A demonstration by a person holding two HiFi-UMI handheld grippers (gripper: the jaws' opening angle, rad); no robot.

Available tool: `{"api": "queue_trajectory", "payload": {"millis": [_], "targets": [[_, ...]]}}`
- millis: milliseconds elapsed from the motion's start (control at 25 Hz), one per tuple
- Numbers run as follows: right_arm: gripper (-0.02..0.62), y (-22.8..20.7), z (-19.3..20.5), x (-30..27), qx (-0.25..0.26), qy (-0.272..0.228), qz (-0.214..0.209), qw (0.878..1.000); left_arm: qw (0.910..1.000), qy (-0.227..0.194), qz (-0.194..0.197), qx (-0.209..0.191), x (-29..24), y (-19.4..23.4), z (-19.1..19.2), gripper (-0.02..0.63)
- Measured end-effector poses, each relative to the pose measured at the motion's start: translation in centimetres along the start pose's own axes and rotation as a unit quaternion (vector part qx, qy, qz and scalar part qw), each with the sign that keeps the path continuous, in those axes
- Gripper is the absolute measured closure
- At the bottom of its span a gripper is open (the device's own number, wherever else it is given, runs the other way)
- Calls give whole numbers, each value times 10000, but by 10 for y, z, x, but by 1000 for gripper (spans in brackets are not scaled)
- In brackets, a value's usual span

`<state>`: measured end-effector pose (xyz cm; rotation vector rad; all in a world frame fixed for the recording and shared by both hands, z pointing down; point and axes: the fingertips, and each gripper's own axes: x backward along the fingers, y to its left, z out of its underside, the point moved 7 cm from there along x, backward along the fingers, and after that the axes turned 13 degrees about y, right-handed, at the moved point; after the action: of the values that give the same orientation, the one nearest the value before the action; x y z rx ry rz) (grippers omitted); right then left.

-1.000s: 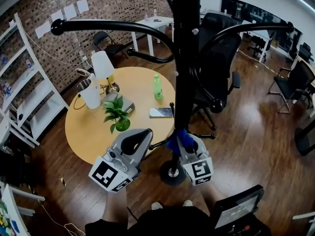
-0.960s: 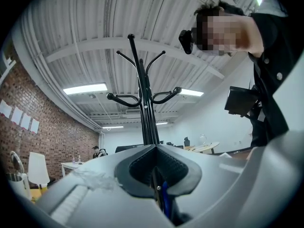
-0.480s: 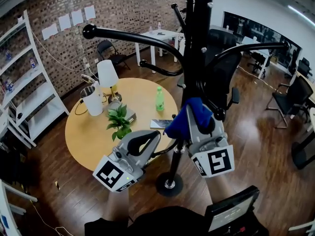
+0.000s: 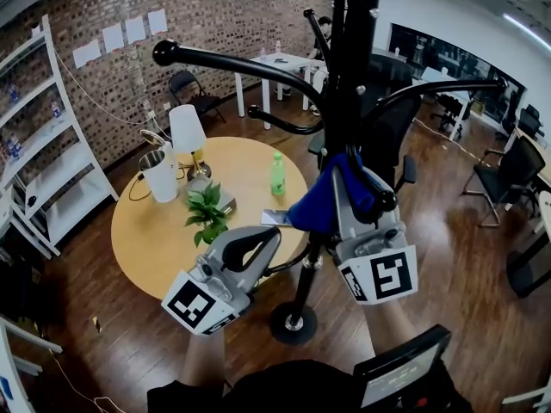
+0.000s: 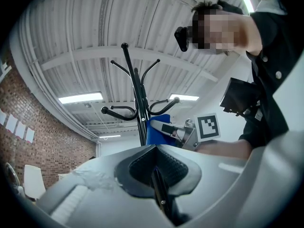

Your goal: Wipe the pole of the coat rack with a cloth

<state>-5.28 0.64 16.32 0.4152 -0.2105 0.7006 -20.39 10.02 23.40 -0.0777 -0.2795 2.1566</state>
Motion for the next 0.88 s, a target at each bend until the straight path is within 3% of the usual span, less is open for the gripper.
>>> {"api": "queue_trajectory", "payload": {"millis": [280, 560, 880], "targets": [[572, 20, 53, 21, -240, 435, -166, 9986, 9999, 96, 40, 67, -3, -3, 5, 612], [572, 49, 129, 46, -137, 1088, -306, 9935, 9992, 291, 107, 251, -2, -9, 18, 612], [572, 77, 214, 74, -296, 2435, -632, 9674, 9979, 436, 111, 463, 3, -15, 34, 612]]}}
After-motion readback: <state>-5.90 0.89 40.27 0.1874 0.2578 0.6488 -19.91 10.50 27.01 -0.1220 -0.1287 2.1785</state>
